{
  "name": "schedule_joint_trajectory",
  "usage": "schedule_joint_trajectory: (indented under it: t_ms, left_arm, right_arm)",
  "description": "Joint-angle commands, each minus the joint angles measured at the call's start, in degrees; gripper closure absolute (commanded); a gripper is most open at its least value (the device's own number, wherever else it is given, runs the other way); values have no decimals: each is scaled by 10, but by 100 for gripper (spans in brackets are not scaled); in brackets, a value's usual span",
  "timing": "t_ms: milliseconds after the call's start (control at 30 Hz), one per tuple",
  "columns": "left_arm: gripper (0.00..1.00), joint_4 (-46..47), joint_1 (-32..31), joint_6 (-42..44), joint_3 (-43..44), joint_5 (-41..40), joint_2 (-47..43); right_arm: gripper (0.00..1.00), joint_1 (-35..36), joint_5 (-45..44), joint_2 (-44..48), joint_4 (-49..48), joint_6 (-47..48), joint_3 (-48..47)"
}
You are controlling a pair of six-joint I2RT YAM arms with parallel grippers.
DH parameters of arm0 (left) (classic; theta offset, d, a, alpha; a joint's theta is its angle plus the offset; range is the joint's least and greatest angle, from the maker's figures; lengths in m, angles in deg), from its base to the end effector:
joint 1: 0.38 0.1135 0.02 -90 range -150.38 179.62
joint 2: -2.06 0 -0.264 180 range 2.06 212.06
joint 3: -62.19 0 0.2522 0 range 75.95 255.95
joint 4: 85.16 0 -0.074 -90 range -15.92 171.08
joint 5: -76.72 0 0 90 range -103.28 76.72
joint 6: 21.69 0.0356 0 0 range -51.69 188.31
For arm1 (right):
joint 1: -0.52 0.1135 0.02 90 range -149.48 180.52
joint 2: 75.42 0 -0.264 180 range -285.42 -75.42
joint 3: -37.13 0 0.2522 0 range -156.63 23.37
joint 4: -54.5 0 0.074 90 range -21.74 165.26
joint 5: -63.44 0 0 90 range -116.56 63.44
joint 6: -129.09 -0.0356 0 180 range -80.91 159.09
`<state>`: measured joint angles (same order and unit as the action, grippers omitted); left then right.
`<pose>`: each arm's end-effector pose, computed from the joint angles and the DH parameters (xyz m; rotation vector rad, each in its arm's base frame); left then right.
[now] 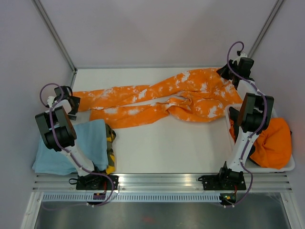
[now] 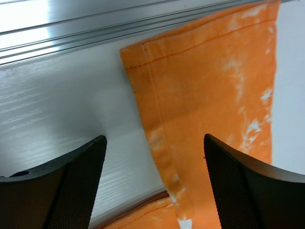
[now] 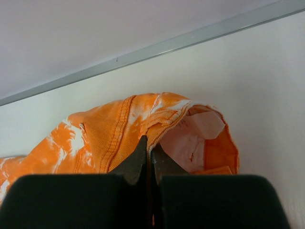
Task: Fold and stack the trousers
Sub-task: Flatten the trousers out
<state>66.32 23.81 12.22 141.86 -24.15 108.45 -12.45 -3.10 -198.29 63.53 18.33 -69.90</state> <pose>0.3456 0.1626 0.1639 -1.6742 1.8695 0.0137 0.4930 -0.0990 0.2215 0.3237 1.9744 0.4969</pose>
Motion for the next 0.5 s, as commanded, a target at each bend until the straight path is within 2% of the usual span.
schedule_joint_trajectory:
  t_ms: [0,267,467]
  left_arm:
    - [13,43,1,-39,12,-14,20]
    - [20,59,1,-53,18,9,67]
    - [30,66,1,-53,22,25,85]
  right_arm:
    - [100,-1,3,-12,13,15,-31]
    - [100,-1,-23,-4,62,36,-38]
    - [100,-1,-30,2,70,40,-36]
